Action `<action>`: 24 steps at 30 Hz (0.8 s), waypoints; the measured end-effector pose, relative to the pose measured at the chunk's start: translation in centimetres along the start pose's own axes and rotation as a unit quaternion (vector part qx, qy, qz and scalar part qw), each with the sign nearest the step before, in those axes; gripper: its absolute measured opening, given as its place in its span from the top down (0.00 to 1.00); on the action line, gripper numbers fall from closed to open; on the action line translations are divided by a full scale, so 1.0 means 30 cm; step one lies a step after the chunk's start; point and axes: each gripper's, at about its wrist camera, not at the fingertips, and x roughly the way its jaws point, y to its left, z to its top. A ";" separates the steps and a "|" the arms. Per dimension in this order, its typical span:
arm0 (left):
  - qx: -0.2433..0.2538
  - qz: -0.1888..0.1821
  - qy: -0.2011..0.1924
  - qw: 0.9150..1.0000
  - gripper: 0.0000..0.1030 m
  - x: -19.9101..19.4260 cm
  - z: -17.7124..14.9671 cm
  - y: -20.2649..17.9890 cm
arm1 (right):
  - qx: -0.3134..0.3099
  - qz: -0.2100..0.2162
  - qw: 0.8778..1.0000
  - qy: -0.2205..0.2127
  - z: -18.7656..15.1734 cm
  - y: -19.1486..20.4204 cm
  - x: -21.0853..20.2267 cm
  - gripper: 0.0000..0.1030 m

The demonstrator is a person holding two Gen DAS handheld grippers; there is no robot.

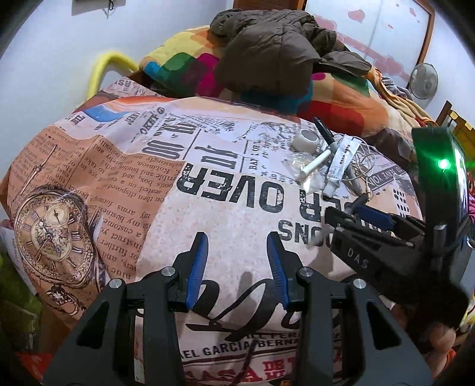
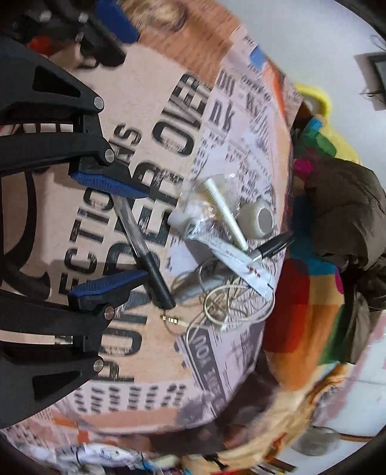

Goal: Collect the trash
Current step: 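Grasp the black pen with right gripper while left gripper grasps white tube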

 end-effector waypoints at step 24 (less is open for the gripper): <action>0.048 -0.073 0.013 0.996 0.61 0.062 0.094 -0.266 | 0.087 0.107 0.990 -0.026 0.013 -0.335 -0.092 0.92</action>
